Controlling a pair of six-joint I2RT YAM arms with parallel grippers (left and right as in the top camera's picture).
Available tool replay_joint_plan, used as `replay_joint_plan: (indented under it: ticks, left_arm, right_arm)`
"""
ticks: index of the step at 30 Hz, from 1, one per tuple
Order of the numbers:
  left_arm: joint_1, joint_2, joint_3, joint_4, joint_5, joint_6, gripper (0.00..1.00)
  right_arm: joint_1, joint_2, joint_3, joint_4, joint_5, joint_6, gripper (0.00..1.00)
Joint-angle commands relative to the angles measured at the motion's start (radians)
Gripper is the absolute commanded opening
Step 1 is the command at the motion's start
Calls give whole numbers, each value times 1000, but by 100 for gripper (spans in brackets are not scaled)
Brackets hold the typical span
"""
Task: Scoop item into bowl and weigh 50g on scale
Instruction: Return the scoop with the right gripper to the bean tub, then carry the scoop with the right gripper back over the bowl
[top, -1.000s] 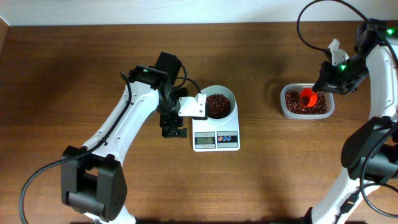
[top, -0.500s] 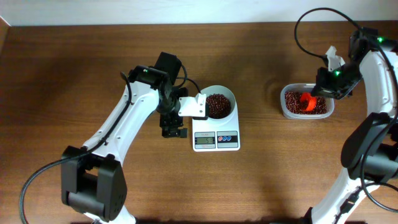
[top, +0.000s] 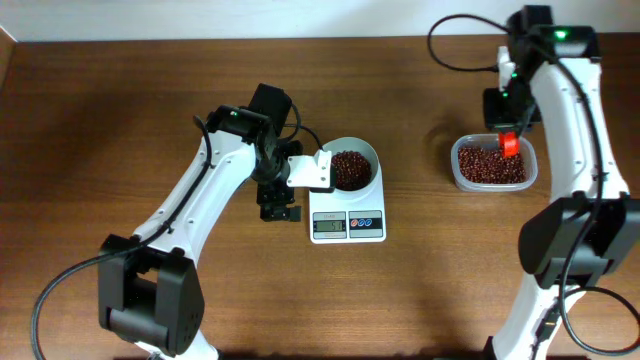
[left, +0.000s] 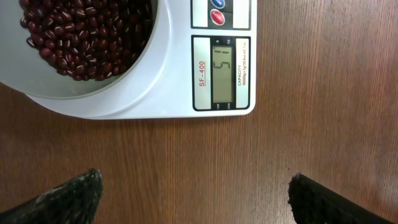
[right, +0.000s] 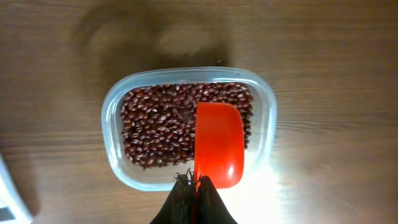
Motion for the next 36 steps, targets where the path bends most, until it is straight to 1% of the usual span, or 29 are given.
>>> replay_joint_plan:
  ticks: [1,6,7,9,10,12,14,16,20,21,23,26,31,36]
  left_arm:
    - [3,8,-7,-4,18,11,99]
    - [3,8,-7,-3,18,11,99]
    - [3,8,-7,-3,18,11,99]
    - [3,8,-7,-3,18,11,99]
    - [3,8,-7,-3,18,11,99]
    - [3,8,-7,-4,18,11,98]
    - [3,8,-7,-3,18,11,99]
    - [3,8,-7,-3,18,11,99]
    - [3,8,-7,-4,18,11,99]
    - [3,8,-7,-4,18,11,99]
    - [3,8,-7,-4,18,11,98]
    - [3,8,-7,-4,18,11,98]
    - [3,8,-7,-4,18,11,99]
    - [3,8,-7,-4,18,12,99]
  right_arm:
    - [29,-4,15,-3,169,48,4]
    - [29,-4,15,-3,166,58,4]
    - [29,-4,15,1,134,57,4]
    - [29,-4,15,17,-69,45,4]
    - [29,-4,15,30,-216,11,4]
    - [32,-4,15,78,-572,-63,4]
    - [48,-4,15,123,-813,-111,4]
    - [79,-4,15,128,-879,-172,4]
    - [165,-4,15,116,-867,-396,4]
    - [193,-4,15,117,-825,-428,4]
    - [250,-3,13,117,-684,-444,4]
    - [296,-2,-3,126,-599,-445,4]
    - [343,-2,-70,202,-549,-444,4]
    - [349,0,-110,245,-549,-444,4]
